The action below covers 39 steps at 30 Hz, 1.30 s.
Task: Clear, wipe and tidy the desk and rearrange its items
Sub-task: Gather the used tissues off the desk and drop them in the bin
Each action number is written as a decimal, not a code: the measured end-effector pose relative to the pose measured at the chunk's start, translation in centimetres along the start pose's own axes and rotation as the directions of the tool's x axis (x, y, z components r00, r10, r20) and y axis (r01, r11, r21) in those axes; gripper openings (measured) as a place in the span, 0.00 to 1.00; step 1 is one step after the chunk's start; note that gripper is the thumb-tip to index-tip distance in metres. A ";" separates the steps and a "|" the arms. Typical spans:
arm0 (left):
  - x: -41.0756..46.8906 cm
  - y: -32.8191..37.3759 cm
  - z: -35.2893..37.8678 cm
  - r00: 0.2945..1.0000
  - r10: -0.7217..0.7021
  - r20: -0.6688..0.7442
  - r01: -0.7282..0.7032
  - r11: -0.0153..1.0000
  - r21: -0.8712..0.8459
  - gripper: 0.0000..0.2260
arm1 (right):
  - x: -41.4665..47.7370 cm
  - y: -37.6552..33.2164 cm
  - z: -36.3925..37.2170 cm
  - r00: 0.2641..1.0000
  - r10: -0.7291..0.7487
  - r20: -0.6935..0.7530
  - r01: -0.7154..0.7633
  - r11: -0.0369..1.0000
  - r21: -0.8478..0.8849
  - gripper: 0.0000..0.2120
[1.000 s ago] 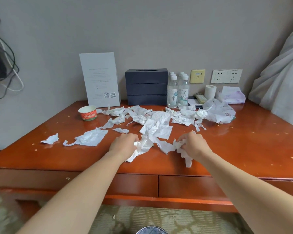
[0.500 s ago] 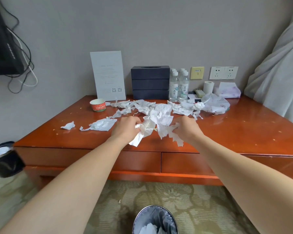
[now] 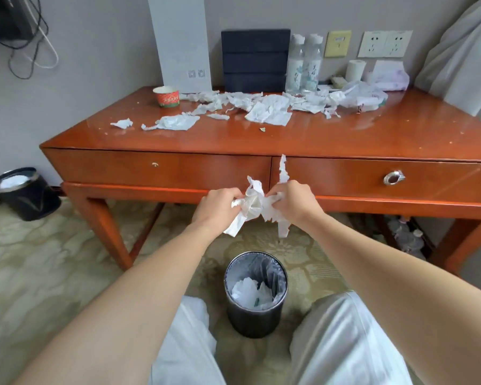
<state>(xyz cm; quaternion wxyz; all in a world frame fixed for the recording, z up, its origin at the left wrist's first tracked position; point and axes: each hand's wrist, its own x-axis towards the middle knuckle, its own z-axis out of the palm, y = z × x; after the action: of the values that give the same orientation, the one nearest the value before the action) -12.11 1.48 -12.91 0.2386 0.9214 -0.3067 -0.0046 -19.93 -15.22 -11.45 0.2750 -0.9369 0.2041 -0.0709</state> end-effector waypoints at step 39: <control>5.8 -14.3 25.8 0.725 -0.121 0.678 0.125 0.991 0.043 0.26 | 9.0 15.8 24.7 0.743 0.285 0.606 -0.265 0.956 -0.125 0.20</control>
<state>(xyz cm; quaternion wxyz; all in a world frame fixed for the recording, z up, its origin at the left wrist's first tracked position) -3.35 -3.12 -41.35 0.1121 0.8736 -0.3109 -0.3571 -11.08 -19.07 -40.59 0.3194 -0.8719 0.2395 0.2837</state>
